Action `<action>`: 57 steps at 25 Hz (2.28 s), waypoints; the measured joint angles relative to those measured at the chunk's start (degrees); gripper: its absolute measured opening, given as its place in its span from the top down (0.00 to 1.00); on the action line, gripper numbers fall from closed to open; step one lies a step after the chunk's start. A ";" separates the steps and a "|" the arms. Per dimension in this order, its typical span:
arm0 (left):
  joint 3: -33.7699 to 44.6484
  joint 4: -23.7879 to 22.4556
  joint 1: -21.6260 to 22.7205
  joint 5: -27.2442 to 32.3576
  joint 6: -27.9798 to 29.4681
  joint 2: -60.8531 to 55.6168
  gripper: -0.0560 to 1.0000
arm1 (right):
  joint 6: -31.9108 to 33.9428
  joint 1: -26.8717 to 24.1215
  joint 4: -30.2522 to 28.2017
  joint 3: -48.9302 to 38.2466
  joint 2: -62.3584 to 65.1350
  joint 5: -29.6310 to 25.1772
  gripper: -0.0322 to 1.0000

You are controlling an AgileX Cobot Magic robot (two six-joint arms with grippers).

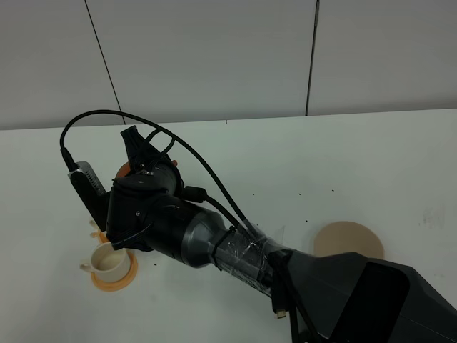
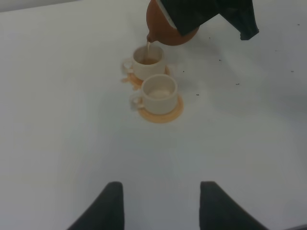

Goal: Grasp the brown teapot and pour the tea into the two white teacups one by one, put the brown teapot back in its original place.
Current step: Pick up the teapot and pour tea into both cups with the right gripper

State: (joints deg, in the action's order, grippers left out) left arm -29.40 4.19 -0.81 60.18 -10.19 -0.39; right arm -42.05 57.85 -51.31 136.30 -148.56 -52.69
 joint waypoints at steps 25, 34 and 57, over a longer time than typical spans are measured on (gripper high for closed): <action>0.00 0.00 0.00 0.00 0.00 0.00 0.54 | -2.06 -0.43 0.17 0.00 0.00 1.30 0.88; 0.00 0.00 0.00 0.00 0.00 0.00 0.54 | -3.68 -0.67 0.07 0.00 0.00 1.55 0.88; 0.00 0.00 0.00 0.00 0.00 0.00 0.54 | -7.81 -0.86 0.01 0.00 0.00 2.12 0.88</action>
State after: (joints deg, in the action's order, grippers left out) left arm -29.40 4.19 -0.81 60.18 -10.19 -0.39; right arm -49.86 56.98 -51.30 136.30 -148.56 -50.57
